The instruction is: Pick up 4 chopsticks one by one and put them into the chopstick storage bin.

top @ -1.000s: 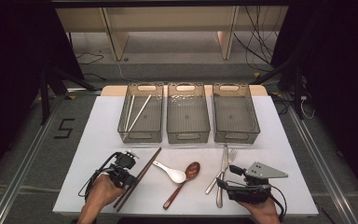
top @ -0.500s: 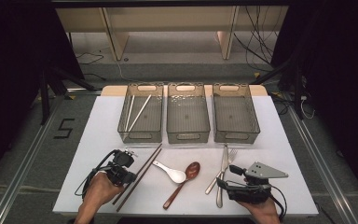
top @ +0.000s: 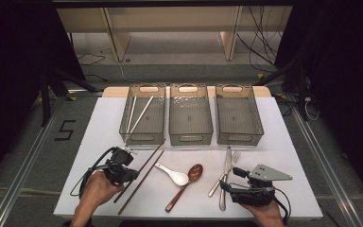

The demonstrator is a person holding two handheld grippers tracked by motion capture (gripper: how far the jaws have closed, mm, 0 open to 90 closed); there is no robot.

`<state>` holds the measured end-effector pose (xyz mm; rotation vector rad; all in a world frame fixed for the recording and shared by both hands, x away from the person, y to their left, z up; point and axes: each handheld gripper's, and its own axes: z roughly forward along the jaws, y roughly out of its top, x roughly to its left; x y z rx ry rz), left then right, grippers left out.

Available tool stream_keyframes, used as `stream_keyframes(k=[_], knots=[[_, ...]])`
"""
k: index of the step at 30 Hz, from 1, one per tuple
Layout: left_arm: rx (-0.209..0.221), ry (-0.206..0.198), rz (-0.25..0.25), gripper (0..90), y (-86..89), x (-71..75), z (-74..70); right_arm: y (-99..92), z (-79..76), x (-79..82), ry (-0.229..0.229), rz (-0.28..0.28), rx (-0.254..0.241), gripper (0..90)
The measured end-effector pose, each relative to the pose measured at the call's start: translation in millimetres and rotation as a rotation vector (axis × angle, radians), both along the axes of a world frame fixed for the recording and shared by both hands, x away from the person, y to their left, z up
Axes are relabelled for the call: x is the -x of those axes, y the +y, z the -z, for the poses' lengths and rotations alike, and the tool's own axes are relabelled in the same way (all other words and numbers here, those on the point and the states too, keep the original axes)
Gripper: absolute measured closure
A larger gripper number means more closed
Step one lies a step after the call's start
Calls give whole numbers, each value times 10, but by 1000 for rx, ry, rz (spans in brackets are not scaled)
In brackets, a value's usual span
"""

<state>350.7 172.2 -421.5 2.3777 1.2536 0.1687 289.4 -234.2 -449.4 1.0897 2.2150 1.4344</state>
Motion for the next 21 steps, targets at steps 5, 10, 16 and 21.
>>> stream_keyframes(k=[5,10,16,21], knots=[[30,-24,-11,848,34,-15,-32,-2,-3,3,-2,1,-1,298],[75,-62,-25,848,76,-49,-109,-2,-2,1,-1,1,-1,298],[101,-97,-42,848,110,-120,-188,2,4,-2,2,1,-3,298],[143,-109,-52,848,149,-209,-222,1,8,-5,4,1,-4,298]])
